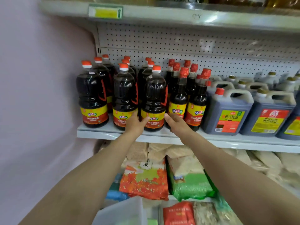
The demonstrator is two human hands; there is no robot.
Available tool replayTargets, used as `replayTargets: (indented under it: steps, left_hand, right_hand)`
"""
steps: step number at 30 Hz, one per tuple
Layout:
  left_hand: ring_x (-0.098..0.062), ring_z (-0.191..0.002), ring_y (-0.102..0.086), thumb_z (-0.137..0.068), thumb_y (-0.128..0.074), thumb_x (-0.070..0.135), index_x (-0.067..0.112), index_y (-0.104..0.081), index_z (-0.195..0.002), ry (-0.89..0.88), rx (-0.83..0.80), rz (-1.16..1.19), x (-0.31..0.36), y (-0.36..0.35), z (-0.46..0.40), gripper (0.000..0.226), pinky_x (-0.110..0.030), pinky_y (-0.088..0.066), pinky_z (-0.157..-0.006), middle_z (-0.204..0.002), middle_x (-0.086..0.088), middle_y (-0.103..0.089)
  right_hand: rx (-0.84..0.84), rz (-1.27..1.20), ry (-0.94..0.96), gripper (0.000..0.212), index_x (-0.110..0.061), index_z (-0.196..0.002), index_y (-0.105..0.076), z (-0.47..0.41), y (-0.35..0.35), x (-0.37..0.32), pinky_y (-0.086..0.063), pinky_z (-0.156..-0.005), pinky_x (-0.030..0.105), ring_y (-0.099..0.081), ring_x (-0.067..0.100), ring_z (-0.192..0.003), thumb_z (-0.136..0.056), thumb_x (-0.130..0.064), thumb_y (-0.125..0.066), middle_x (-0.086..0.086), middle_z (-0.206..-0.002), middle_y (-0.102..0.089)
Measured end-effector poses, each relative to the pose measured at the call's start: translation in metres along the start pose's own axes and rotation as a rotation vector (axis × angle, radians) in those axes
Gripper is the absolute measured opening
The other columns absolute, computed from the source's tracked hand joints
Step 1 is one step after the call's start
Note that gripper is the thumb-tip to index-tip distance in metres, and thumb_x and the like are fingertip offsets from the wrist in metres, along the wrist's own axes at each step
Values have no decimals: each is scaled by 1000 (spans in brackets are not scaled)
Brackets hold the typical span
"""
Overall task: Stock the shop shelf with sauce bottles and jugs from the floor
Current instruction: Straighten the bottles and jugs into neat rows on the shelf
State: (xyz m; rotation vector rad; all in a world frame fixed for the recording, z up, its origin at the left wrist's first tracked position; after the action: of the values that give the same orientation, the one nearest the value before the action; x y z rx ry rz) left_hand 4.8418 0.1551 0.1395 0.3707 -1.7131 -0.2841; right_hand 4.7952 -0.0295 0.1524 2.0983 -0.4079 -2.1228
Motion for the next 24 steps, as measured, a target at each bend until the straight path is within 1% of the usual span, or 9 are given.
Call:
replayTargets:
  steps: [3,6,7,10,11,14,16,19,24]
  left_hand:
    - [-24,-125,-57,-89,-68,44,23,-48,-143,-6,-45,-31,-9,-8,-13,61,-46,-47,-104,-137,-1,-60]
    - [-27,-129,-53,-87,-66,54,25,-42,-147,10,-50,-49,-19,-17,-23,71,-49,-45,-106,-142,0,-56]
    - [-28,-131,-51,-86,-66,55,26,-39,-148,11,-44,-52,-20,-19,-23,74,-50,-44,-107,-144,0,-54]
    - [-28,-138,-44,-89,-66,51,25,-35,-152,11,-28,-25,-23,-23,-24,75,-47,-39,-112,-149,0,-49]
    - [-28,-139,-42,-89,-66,50,25,-35,-152,9,-23,-19,-24,-24,-24,74,-48,-38,-112,-150,-1,-48]
    - [-28,-140,-40,-90,-66,49,26,-34,-153,4,-4,2,-29,-27,-25,74,-47,-38,-112,-150,-1,-47]
    - [-26,-138,-43,-90,-66,49,28,-36,-151,7,1,33,-32,-29,-27,72,-46,-39,-111,-148,0,-49]
    - [-26,-136,-45,-88,-66,52,31,-39,-149,9,3,64,-34,-31,-28,69,-50,-41,-110,-145,3,-52]
    - [-24,-135,-46,-88,-67,50,33,-40,-149,9,27,104,-38,-29,-25,69,-50,-41,-110,-144,5,-53]
  right_hand:
    - [19,-25,2,67,-18,-156,-30,-2,-10,5,-37,-114,41,-43,18,-139,-101,-49,-50,-4,-151,-45]
    - [29,-28,25,55,-17,-154,-33,-5,-16,6,-38,-104,32,-44,9,-124,-104,-39,-46,-10,-133,-47]
    - [33,-36,32,55,-17,-154,-33,-6,-18,7,-38,-102,31,-44,8,-123,-105,-38,-46,-9,-131,-48]
    - [47,-56,35,62,-17,-156,-28,-17,-20,10,-39,-107,34,-45,12,-129,-103,-41,-49,-3,-144,-47]
    - [47,-62,39,61,-17,-156,-28,-21,-20,10,-39,-105,32,-45,11,-126,-103,-40,-48,-5,-140,-48]
    - [31,-49,68,52,-22,-153,-35,-30,-23,11,-40,-100,30,-46,9,-122,-104,-37,-47,-12,-128,-49]
    - [40,-32,88,49,-28,-150,-40,-36,-24,16,-43,-104,34,-48,12,-127,-103,-39,-49,-14,-132,-51]
    - [90,-25,106,47,-32,-145,-47,-46,-25,26,-43,-109,38,-51,14,-129,-100,-40,-56,-15,-131,-56]
    - [112,-23,149,50,-32,-145,-50,-47,-24,32,-44,-102,28,-54,7,-119,-97,-44,-60,-19,-124,-59]
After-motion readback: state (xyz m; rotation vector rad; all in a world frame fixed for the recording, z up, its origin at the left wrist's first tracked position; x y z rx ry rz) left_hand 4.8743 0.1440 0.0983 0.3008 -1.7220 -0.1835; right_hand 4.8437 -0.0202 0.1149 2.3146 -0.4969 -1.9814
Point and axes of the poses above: each hand's wrist, its own z-axis away from the middle knuckle, its own y-axis out of the back of the hand, x = y × z, the point moved 6 cm from there along -z, towards the middle knuckle
